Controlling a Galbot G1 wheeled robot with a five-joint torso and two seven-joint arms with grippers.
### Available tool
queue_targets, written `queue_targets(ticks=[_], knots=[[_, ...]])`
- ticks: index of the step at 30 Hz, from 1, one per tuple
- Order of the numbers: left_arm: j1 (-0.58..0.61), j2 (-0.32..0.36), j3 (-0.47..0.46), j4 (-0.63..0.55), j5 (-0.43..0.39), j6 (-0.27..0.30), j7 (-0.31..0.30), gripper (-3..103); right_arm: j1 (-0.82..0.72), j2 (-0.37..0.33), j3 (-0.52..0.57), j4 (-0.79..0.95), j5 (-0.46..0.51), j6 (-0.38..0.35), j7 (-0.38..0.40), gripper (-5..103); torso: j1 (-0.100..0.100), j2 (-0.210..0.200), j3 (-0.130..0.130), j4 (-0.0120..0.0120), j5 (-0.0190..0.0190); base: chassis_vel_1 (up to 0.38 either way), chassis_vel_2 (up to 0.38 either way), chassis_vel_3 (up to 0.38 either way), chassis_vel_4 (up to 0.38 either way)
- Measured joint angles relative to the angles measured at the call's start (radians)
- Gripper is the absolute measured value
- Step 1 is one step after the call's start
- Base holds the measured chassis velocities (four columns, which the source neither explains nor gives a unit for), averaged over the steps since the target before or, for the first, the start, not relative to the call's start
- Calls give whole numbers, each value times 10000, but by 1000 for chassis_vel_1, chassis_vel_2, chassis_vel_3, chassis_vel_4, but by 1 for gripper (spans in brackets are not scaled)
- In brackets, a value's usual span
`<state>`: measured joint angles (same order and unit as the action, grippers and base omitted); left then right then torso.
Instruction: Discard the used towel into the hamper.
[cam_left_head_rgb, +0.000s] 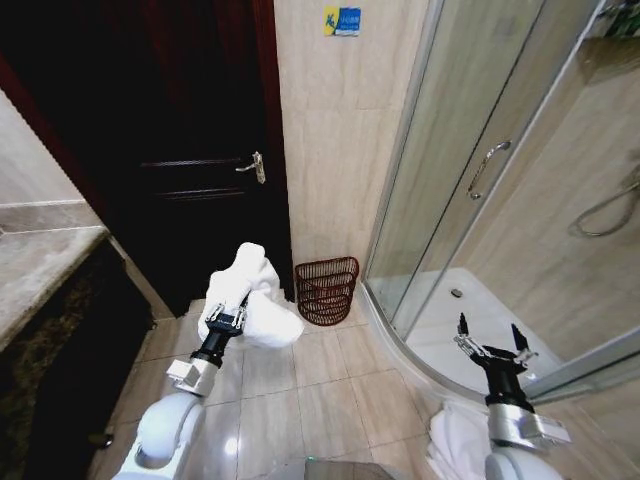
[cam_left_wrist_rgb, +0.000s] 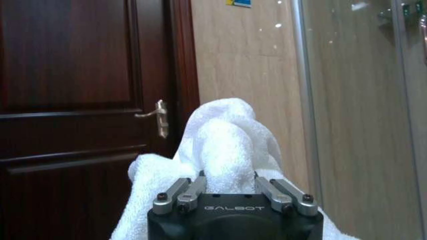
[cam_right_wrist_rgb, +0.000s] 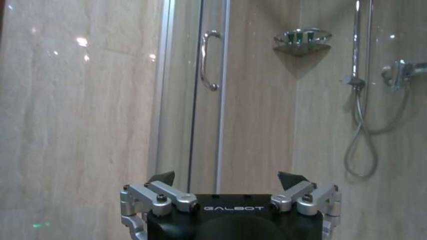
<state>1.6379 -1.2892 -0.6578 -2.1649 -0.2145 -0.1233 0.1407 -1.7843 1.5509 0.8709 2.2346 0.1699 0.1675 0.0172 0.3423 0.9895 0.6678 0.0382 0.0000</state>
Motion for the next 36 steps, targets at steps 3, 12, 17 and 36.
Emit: queue_targets(ticks=[3, 12, 17, 36], knots=[[41, 24, -22, 18, 7, -56, 8, 24, -28, 32, -17, 12, -160, -7, 16, 100, -90, -200, -111, 0, 0, 0, 0, 0, 0], [23, 110, -88, 67, -30, -100, 14, 24, -14, 105, -81, 40, -319, -8, 85, 100, -257, -581, -326, -2, 0, -22, -27, -71, -58], [18, 140, -82, 166, -32, -176, 22, 24, -18, 161, -125, 47, -435, -14, 90, 100, -360, -824, -463, 0, -1, -9, -9, -96, -100], [-33, 362, -142, 485, -374, -346, 4, 24, 31, 504, -326, 72, -874, -22, 11, 100, -682, -1576, -894, -1, -1, -16, -24, -69, -67]])
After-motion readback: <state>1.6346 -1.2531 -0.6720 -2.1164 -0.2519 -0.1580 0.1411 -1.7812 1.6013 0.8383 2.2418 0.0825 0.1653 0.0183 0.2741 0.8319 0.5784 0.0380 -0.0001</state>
